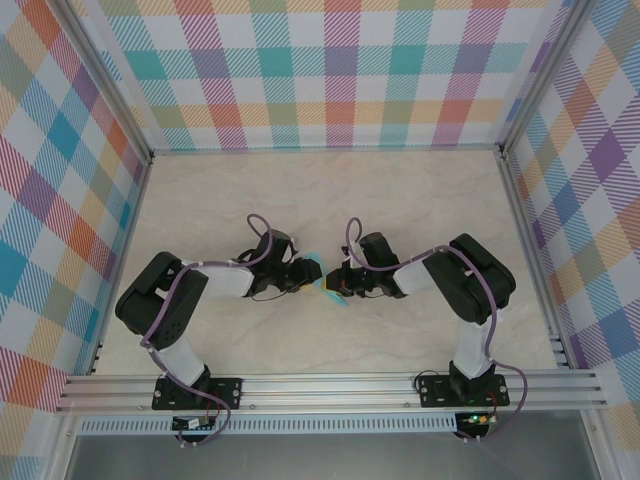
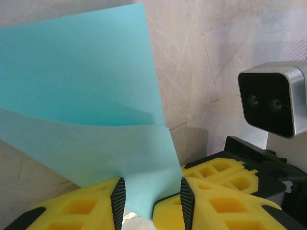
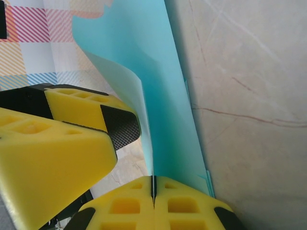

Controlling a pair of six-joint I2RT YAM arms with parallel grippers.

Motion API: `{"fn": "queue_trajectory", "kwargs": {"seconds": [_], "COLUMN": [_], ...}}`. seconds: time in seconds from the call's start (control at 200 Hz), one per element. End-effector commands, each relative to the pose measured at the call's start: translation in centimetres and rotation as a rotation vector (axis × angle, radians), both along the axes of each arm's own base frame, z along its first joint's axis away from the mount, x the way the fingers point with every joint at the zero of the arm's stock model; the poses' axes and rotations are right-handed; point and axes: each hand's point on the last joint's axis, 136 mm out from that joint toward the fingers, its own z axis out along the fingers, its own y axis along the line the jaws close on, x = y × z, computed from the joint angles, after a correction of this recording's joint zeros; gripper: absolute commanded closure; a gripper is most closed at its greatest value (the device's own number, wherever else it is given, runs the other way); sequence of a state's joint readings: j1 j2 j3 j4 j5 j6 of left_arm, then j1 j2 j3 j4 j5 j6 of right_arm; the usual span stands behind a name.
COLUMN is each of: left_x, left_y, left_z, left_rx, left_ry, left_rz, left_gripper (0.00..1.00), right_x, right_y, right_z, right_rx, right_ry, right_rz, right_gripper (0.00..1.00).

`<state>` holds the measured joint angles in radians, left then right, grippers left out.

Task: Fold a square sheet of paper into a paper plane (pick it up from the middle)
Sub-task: Fold the wing for the fifth time at the center of the table.

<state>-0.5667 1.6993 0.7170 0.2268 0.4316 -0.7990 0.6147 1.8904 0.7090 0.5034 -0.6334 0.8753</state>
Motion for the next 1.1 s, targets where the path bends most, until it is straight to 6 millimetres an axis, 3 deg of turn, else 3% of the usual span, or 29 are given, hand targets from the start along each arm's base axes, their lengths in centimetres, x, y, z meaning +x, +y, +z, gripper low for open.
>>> {"fn": "queue_trajectory", "kwargs": {"seconds": [0.0,0.605,0.895,1.095], "left_x": [-0.5,-0.7,-0.7,-0.6], "left_y": [0.4,1.1,1.0,0.9], "left_z": [-1.5,-3.0,-2.9,-2.5], "left_rx": [0.065,0.116,0.112,0.111], "left_ry": [0.048,0.112,0.116,0.111], "left_rz": [0.013,0.051,0.049,0.045], "left_gripper": [0.62,0.62,0.63,0.63], "right_x": [-0.5,-1.6,-2.6,-2.7], "right_y": [-0.7,-1.3,-2.5,-3.1], "right_z": [-1.6,1.9,0.5,-0.5], "right_rx": [-0.056,-0.062,-0.137,-0.174], "right_ry": [0.043,0.01,0.024,0.039], "right_rz": [0.002,0.044,0.061,0.046], "right_gripper": [0.94,0.81,0.81,0.87]}}
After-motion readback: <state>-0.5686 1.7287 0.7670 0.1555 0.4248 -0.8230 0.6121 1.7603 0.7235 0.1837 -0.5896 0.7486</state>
